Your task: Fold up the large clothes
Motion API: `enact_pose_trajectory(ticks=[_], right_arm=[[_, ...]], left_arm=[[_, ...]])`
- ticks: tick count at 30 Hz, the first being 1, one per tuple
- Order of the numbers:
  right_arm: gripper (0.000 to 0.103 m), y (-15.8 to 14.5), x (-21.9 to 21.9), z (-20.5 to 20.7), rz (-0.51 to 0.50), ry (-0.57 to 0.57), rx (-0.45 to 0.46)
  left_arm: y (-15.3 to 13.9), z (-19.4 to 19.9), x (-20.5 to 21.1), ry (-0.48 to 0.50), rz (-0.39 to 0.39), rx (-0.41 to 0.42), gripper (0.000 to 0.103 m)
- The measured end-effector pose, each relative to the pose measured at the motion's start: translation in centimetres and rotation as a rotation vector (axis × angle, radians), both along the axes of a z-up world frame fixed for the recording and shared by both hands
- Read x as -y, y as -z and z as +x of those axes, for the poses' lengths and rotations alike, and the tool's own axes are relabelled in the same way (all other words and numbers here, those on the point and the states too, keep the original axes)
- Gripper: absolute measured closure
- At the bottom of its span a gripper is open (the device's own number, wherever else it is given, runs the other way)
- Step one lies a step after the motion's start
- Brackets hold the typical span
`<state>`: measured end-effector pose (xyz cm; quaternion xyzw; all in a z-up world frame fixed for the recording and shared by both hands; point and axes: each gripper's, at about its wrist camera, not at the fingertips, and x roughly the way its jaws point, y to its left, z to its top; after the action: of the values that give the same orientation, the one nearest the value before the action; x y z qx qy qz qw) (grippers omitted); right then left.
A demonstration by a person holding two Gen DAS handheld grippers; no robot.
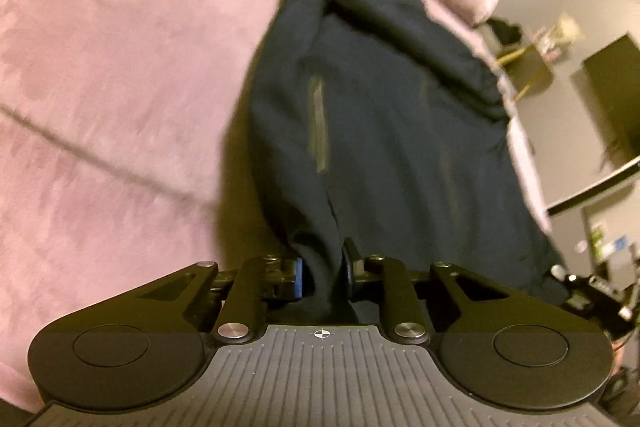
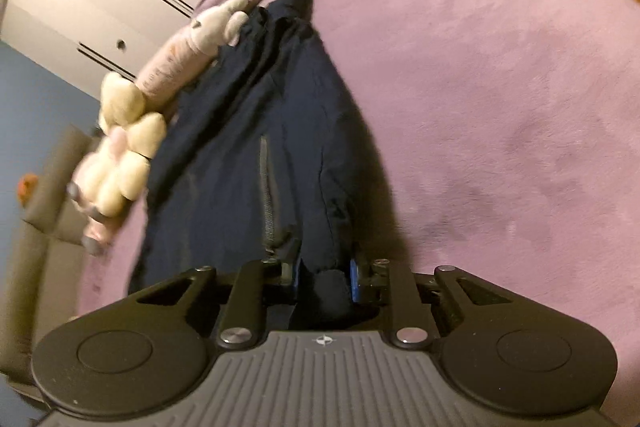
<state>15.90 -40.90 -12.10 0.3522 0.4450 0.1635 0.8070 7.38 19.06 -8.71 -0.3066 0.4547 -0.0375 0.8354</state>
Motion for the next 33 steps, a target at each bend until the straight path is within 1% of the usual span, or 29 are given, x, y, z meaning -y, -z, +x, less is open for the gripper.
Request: enact_pose_trajectory(ticks=[2,5,7,10,12,14,17,19,21,22,23,24,26,27,29,30,31,32,33], right_arm=[[0.084,-1.1,-0.2,0.8,0.061,0.006,0.028],[0.084,-3.4,-0.6,3.0,0.101,0.050,0.095],[0.085,-4.5,-1.0,5.3,0.107,0.083,0.115],[0.085,-6.0,-2.3,9.6,0.090,0.136,0.139],[0.085,-6.3,-3.3,12.4,0.069,0.179,0.130],[0.085,-5.8,-4.2,15.5,0.070,0.223,0.103],[0.085,-4.0,-6.3,19.7,0.041,0.264,0.041],[0.085,-2.5,-8.1,22.2,-0.024,0.262,0.000],[0.084,-1.2,-9.6,24.0,-0.100,0.236,-0.017],[0.084,-0.6,-10.2,24.6,-0.130,0.225,-0.023],[0.084,-0.1,-10.5,24.6,-0.151,0.215,-0.026],[0.084,0.5,-10.8,24.9,-0.169,0.202,-0.027],[0.084,1.0,-11.1,25.0,-0.177,0.189,-0.024],[0.081,1.0,-11.0,25.0,-0.179,0.167,-0.014],[0.079,0.3,-10.4,24.8,-0.166,0.141,-0.001],[0.075,-0.5,-9.7,24.4,-0.141,0.143,0.037],[0.072,-1.3,-8.8,23.7,-0.117,0.155,0.091],[0.065,-1.9,-8.1,23.0,-0.094,0.167,0.143],[0.057,-2.3,-7.5,22.3,-0.080,0.169,0.178]], left_arm=[[-1.8,0.9,-0.3,-0.024,-0.032,0.050,0.083],[-4.2,3.5,-1.2,-0.085,-0.073,0.127,0.084],[-5.4,6.0,-2.3,-0.138,-0.109,0.158,0.084],[-5.9,10.2,-3.5,-0.201,-0.105,0.177,0.084],[-5.1,13.5,-4.4,-0.253,-0.113,0.156,0.084],[-3.4,16.1,-5.2,-0.284,-0.118,0.125,0.084],[-0.3,19.9,-5.7,-0.331,-0.119,0.032,0.084],[1.6,21.8,-5.9,-0.356,-0.129,-0.006,0.083],[2.6,22.5,-6.4,-0.365,-0.141,0.001,0.079],[2.9,23.0,-6.4,-0.364,-0.136,-0.016,0.078],[3.2,23.0,-6.7,-0.361,-0.143,-0.021,0.078],[3.4,23.0,-6.9,-0.351,-0.160,-0.014,0.076],[3.2,22.7,-7.4,-0.329,-0.180,0.009,0.073],[2.8,22.3,-7.7,-0.322,-0.188,0.022,0.071],[1.6,20.8,-8.4,-0.330,-0.206,0.079,0.061],[0.9,20.0,-8.8,-0.348,-0.201,0.123,0.051],[0.0,19.2,-9.0,-0.370,-0.173,0.169,0.033],[-1.0,18.6,-9.0,-0.385,-0.123,0.210,0.026],[-1.9,18.1,-9.0,-0.390,-0.054,0.252,0.018]])
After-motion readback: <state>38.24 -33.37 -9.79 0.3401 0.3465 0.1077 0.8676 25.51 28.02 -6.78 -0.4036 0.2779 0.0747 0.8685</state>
